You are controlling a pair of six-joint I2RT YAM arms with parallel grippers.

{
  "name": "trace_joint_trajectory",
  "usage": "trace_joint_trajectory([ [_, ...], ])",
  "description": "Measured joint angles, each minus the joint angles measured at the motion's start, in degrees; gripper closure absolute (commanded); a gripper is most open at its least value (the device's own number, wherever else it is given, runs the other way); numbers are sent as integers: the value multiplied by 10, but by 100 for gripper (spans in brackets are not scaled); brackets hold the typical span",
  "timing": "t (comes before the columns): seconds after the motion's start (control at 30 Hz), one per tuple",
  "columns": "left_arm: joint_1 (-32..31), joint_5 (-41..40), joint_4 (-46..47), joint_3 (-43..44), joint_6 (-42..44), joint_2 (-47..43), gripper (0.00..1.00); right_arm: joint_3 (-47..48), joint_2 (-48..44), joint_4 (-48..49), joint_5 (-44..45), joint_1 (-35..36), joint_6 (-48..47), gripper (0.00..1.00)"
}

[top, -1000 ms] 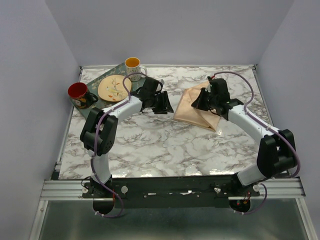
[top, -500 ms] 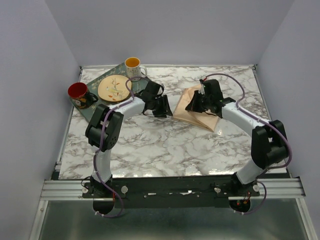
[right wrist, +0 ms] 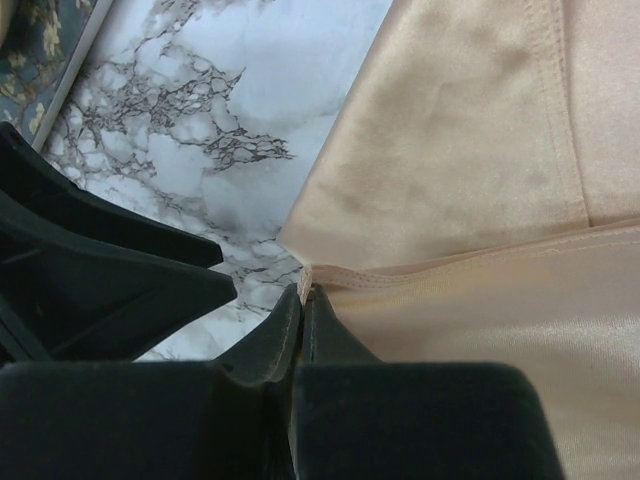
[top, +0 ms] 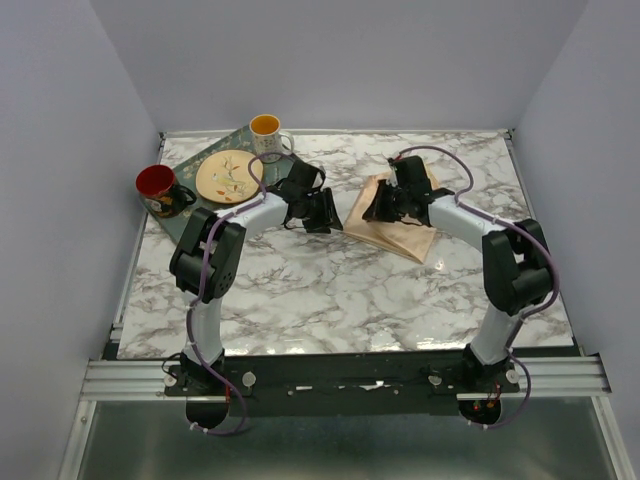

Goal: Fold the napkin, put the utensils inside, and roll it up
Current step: Fold the napkin

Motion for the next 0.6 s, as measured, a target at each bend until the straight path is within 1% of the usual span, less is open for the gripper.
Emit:
trace_joint_trajectory([
  [0.17,1,0,0,0,0,0,49,10,26,6,-13,11,14,88],
  [0.27,2,0,0,-1,0,-1,49,21,51,9,-33,15,20,76],
  [0.3,3,-1,0,-2,0,-1,49,23,57,9,-40,15,21,70],
  [0.4,6,-2,0,-6,0,-5,48,31,77,9,-62,18,20,61],
  [0.5,10,-4,-2,-12,0,-14,47,40,85,6,-75,19,15,58],
  [0.57,11,-4,-3,-12,0,-19,45,64,94,0,-82,19,9,57],
  [0.6,11,-5,-3,-12,1,-21,44,74,96,-3,-83,19,6,55],
])
